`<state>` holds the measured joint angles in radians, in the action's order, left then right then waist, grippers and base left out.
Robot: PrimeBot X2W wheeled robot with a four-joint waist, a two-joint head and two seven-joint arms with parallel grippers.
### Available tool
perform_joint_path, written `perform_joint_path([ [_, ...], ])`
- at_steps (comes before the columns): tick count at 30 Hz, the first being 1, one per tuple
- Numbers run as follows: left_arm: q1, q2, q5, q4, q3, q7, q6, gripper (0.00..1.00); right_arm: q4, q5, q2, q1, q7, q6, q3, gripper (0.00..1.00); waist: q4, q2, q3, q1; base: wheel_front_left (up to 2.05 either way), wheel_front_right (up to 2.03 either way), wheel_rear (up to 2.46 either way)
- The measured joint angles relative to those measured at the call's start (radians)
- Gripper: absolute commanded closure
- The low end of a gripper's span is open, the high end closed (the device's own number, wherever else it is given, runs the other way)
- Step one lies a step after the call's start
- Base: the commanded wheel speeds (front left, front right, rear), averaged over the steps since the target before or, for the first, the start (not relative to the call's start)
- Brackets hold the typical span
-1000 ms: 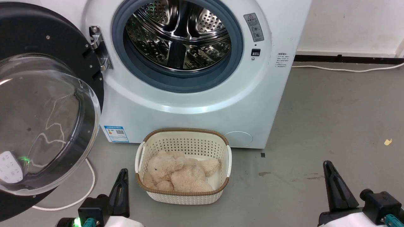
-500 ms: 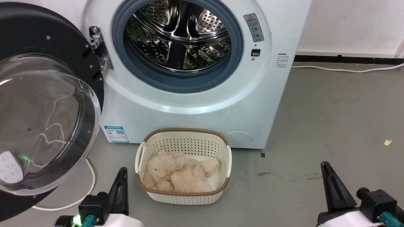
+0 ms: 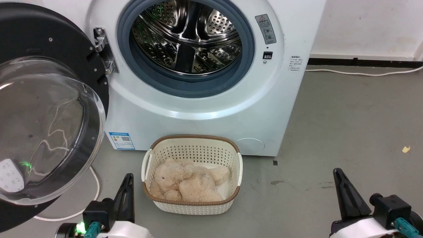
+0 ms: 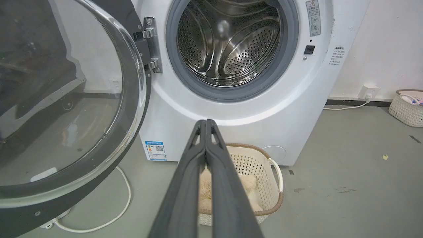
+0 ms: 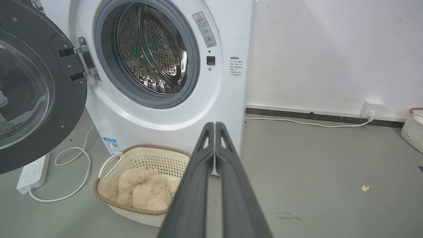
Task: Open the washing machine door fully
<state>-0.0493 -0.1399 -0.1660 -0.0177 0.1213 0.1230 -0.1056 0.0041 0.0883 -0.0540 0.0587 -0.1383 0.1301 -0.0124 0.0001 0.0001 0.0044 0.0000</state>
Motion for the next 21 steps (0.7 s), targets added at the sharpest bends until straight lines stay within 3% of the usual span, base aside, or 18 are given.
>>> perform_joint_path([
  [21, 0.011, 0.028, 0.05, 0.004, -0.035, -0.035, 0.03, 1.0, 0.0, -0.021, 0.0, -0.009, 0.041, 0.0, 0.002, 1.0, 0.0, 0.0, -0.001, 0.0, 0.0, 0.0, 0.0],
])
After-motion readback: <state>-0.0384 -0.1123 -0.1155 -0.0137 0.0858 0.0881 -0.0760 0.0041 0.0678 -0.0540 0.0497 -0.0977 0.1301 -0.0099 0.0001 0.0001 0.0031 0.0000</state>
